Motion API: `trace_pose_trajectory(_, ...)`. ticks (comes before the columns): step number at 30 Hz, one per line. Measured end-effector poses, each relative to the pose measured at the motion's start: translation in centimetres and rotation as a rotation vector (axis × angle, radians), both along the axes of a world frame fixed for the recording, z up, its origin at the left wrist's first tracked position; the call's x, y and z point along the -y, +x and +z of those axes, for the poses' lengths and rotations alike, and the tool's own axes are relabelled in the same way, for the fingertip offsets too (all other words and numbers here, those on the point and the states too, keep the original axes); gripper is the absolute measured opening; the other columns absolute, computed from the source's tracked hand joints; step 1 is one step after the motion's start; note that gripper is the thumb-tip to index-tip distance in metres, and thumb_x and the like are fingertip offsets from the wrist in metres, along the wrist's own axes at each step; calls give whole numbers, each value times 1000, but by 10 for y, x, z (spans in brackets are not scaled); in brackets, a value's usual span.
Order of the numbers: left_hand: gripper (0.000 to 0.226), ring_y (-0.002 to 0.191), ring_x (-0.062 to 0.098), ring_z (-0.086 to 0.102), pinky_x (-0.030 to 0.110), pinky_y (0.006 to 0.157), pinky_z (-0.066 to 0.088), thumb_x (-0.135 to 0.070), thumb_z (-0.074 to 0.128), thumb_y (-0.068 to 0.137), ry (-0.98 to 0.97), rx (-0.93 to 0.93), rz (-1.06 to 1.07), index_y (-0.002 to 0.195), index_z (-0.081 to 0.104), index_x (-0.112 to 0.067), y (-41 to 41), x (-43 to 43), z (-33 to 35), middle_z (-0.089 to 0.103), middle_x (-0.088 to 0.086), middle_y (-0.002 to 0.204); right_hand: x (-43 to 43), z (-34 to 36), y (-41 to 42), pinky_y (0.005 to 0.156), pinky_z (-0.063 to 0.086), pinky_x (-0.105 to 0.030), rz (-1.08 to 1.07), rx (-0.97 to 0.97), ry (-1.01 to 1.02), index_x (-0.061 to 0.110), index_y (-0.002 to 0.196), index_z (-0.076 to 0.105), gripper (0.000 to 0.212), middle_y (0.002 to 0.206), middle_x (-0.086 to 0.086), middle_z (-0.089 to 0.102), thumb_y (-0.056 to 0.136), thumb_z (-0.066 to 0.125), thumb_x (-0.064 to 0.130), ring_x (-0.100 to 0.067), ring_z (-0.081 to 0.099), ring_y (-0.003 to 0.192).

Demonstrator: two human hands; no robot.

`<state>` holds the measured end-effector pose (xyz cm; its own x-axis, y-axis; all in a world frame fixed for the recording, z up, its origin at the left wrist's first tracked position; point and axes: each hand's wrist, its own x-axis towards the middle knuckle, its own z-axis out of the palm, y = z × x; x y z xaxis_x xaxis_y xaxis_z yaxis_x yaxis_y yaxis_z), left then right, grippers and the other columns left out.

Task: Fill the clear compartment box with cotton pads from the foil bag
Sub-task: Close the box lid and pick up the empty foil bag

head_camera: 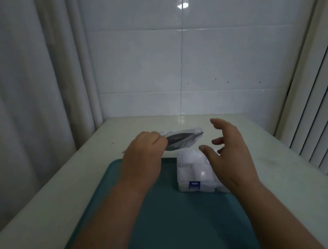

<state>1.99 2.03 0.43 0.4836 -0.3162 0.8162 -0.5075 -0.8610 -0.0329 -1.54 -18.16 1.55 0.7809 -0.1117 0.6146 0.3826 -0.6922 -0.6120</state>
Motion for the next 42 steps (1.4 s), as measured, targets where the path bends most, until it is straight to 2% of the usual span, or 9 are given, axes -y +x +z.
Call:
trace_pose_trajectory(4, 23, 67, 27, 54, 32, 56, 38, 7, 45, 67, 13, 39, -5, 70, 63, -8, -5, -5, 9, 63, 6, 73, -2, 15, 5, 65, 37, 2, 7, 79, -54, 28, 103, 64, 17, 102, 13, 58, 89, 68, 19, 12, 53, 74)
trace_pose_trajectory(6, 27, 70, 26, 53, 29, 61, 28, 11, 54, 59, 11, 42, 59, 71, 63, -12, -9, -5, 11, 64, 3, 74, -1, 15, 5, 64, 38, 1, 43, 83, -44, 32, 91, 61, 19, 88, 16, 58, 88, 69, 16, 12, 54, 75)
trace_pose_trajectory(10, 34, 75, 25, 52, 29, 66, 24, 14, 63, 56, 19, 20, 113, 73, 65, -15, -12, 1, 5, 65, 0, 77, 0, 2, 7, 66, 42, -2, 132, -26, -39, 39, 101, 56, 32, 89, 25, 56, 83, 75, 20, 8, 55, 84)
trace_pose_trajectory(14, 30, 79, 25, 51, 30, 67, 28, 10, 63, 56, 15, -25, 76, 73, 63, -15, -12, 2, 2, 64, -1, 79, 4, -4, 9, 66, 40, 0, 124, 19, -64, 35, 89, 59, 20, 80, 27, 54, 86, 71, 19, 14, 53, 82)
trace_pose_trajectory(19, 25, 92, 22, 53, 32, 84, 36, -15, 63, 64, -53, -124, -83, 85, 52, -16, -26, 14, 8, 60, 1, 99, 4, -7, 11, 64, 42, -3, 106, 34, -80, 32, 82, 61, 17, 77, 26, 55, 84, 73, 20, 12, 53, 81)
trace_pose_trajectory(23, 34, 103, 16, 55, 32, 98, 33, -40, 66, 83, -42, -102, -180, 109, 61, -19, -31, 28, 7, 65, -3, 108, 2, -10, 11, 63, 42, -6, 130, 50, -86, 23, 81, 68, 14, 74, 23, 58, 80, 76, 11, 10, 55, 76)
trace_pose_trajectory(28, 21, 91, 18, 63, 39, 85, 42, -39, 61, 91, -38, 17, -228, 97, 74, -22, -25, 36, 2, 71, -7, 93, 1, -14, 12, 60, 39, -4, 141, 69, -77, 31, 72, 63, 29, 64, 19, 58, 77, 76, 5, 4, 56, 69)
trace_pose_trajectory(38, 21, 82, 16, 64, 34, 78, 40, -35, 58, 92, -114, 34, -223, 85, 73, -22, -20, 26, 0, 72, -9, 87, 1, -13, 12, 63, 46, -9, 288, -16, 171, 11, 71, 72, 13, 71, 9, 70, 74, 79, 1, -1, 63, 67)
trace_pose_trajectory(42, 17, 78, 17, 64, 33, 77, 40, -25, 59, 90, -90, 79, -193, 85, 73, -17, -18, 26, -3, 72, -6, 85, -1, -10, 6, 61, 41, -9, 244, 50, 52, 30, 74, 67, 23, 80, 18, 67, 75, 81, 12, -3, 57, 70)
